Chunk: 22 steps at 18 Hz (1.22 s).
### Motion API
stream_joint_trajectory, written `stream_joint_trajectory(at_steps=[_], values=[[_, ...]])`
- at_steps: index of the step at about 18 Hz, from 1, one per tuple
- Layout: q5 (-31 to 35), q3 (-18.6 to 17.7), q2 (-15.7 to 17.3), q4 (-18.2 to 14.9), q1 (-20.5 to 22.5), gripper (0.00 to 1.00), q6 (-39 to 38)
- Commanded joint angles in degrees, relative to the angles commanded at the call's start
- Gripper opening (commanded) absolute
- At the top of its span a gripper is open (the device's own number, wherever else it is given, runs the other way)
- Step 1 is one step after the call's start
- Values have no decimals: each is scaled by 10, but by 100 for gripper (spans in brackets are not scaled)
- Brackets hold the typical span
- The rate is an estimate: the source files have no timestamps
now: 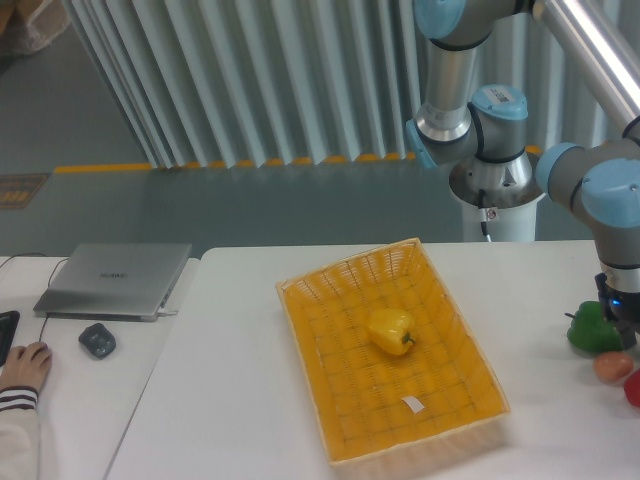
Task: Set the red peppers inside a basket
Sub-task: 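Lower the gripper onto the red pepper and close on it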
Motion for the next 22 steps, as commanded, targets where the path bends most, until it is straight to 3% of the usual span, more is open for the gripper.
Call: stream_joint_trajectory(at_steps=[9, 22], values=[[51, -9, -21, -3, 2, 100, 4], [52, -23, -41, -2, -2, 100, -3]])
